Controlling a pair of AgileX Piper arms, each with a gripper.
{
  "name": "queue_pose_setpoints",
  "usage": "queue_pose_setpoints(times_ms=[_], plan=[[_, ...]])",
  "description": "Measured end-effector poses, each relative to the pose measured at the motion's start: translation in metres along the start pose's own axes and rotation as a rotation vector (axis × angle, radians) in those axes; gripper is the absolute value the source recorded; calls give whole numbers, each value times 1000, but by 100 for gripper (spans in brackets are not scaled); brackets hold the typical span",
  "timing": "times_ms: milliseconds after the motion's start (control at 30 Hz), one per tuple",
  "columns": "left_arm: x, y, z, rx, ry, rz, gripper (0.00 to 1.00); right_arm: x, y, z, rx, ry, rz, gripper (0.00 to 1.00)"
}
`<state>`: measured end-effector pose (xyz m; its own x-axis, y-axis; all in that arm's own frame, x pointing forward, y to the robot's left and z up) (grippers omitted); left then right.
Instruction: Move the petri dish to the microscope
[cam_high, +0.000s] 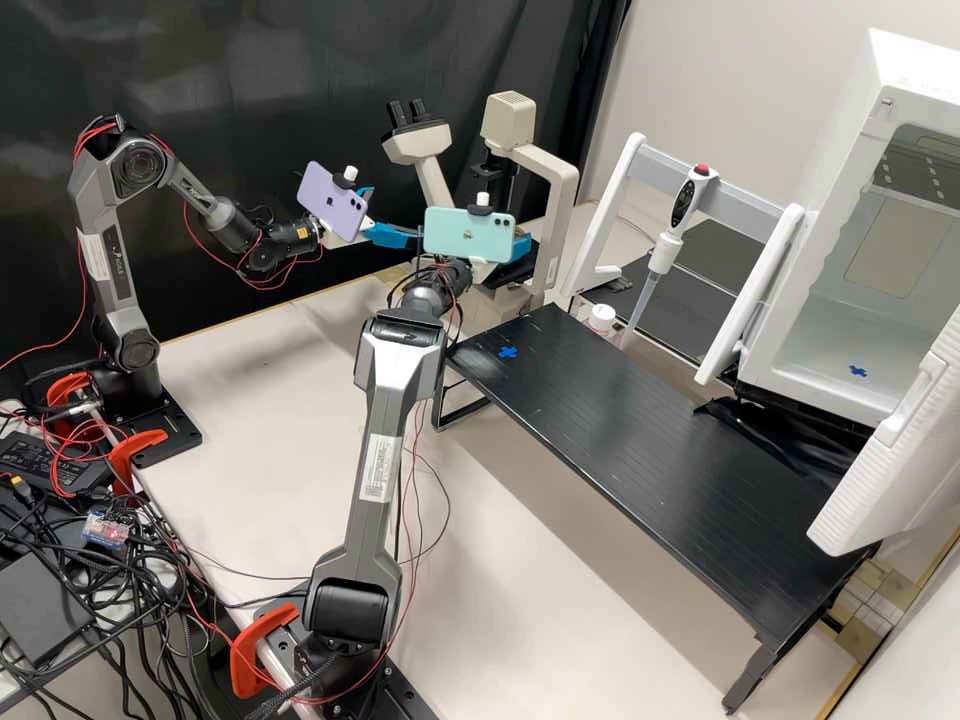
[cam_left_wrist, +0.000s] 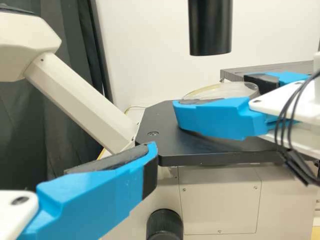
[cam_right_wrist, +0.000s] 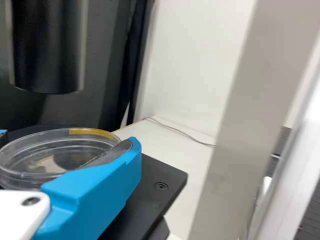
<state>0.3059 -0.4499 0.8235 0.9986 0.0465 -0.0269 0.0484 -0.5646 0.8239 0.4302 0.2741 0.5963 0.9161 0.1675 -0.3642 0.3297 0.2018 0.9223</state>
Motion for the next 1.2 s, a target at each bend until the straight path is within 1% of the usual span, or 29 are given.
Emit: queue_pose_setpoints(times_ms=[67, 200, 433, 467, 600, 633, 667, 733, 767, 800, 833, 867, 900, 933, 967, 1200], plan=[[0, 0, 0, 0, 0, 0, 100, 1, 1, 0, 13, -2, -7, 0], [0, 0, 0, 0, 0, 0, 100, 2, 1, 2, 25, -1, -24, 0], [0, 0, 0, 0, 0, 0, 100, 3, -1, 7, 94, 15, -57, 0], [0, 0, 0, 0, 0, 0, 100, 3, -1, 8, 115, 16, -58, 0], [0, 0, 0, 0, 0, 0, 100, 3, -2, 11, 120, 42, -68, 0], [0, 0, 0, 0, 0, 0, 100, 3, -3, 11, 126, 50, -75, 0], [0, 0, 0, 0, 0, 0, 100, 3, -3, 11, 121, 58, -77, 0], [0, 0, 0, 0, 0, 0, 100, 3, -2, 12, 125, 69, -85, 0], [0, 0, 0, 0, 0, 0, 100, 2, -3, 12, 119, 80, -89, 0], [0, 0, 0, 0, 0, 0, 100, 2, -4, 12, 125, 84, -93, 0], [0, 0, 0, 0, 0, 0, 100, 2, -4, 13, 118, 92, -98, 0], [0, 0, 0, 0, 0, 0, 100, 2, -3, 13, 123, 98, -100, 0], [0, 0, 0, 0, 0, 0, 100, 2, -4, 14, 119, 103, -105, 0], [0, 0, 0, 0, 0, 0, 100, 2, -5, 14, 122, 105, -108, 0], [0, 0, 0, 0, 0, 0, 100, 1, -4, 14, 122, 108, -110, 100], [0, 0, 0, 0, 0, 0, 100, 1, -4, 16, 112, 97, -111, 100]])
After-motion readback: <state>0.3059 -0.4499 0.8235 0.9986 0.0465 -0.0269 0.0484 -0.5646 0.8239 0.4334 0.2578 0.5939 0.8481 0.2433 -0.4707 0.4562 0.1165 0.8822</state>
